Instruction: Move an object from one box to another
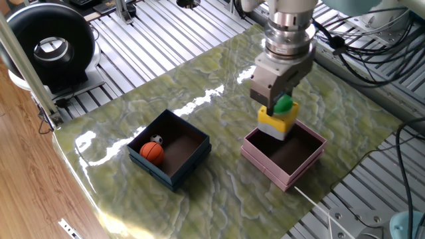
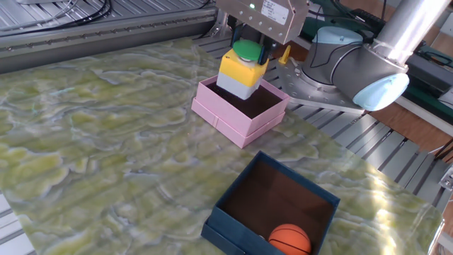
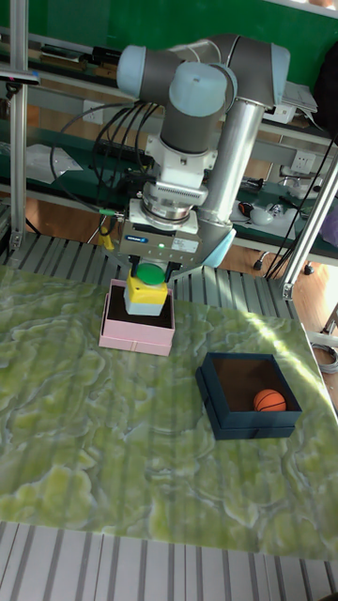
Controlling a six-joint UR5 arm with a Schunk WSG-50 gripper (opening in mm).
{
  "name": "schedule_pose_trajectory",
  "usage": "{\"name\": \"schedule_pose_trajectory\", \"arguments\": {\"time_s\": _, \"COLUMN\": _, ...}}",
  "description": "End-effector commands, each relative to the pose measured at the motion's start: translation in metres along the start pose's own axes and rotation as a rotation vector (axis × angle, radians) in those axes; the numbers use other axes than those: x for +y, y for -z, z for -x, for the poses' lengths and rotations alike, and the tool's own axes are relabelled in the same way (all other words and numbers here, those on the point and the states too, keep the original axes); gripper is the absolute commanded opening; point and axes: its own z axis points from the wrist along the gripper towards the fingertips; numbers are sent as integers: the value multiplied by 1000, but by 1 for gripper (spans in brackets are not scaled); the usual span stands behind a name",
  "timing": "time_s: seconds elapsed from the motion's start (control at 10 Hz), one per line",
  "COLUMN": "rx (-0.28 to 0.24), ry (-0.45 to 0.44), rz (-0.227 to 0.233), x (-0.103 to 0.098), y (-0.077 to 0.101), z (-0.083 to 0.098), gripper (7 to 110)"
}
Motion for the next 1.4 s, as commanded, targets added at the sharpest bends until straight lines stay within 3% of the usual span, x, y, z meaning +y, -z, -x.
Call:
{"name": "schedule_pose_trajectory", "arguments": {"time_s": 0.0, "rx": 14, "ry": -17, "rz": 14, "x": -3, "y": -7, "z": -7, "gripper": 7}}
{"name": "schedule_pose_trajectory", "arguments": {"time_s": 0.4, "rx": 51, "ry": -35, "rz": 55, "x": 2, "y": -20, "z": -14, "gripper": 7}}
{"name": "schedule_pose_trajectory", "arguments": {"time_s": 0.8, "rx": 21, "ry": -23, "rz": 55, "x": -4, "y": -29, "z": -6, "gripper": 7}}
{"name": "schedule_pose_trajectory", "arguments": {"time_s": 1.1, "rx": 2, "ry": 68, "rz": 29, "x": -11, "y": -38, "z": 3, "gripper": 7}}
{"name": "schedule_pose_trajectory", "arguments": {"time_s": 1.3, "rx": -5, "ry": 80, "rz": 26, "x": -13, "y": -42, "z": 6, "gripper": 7}}
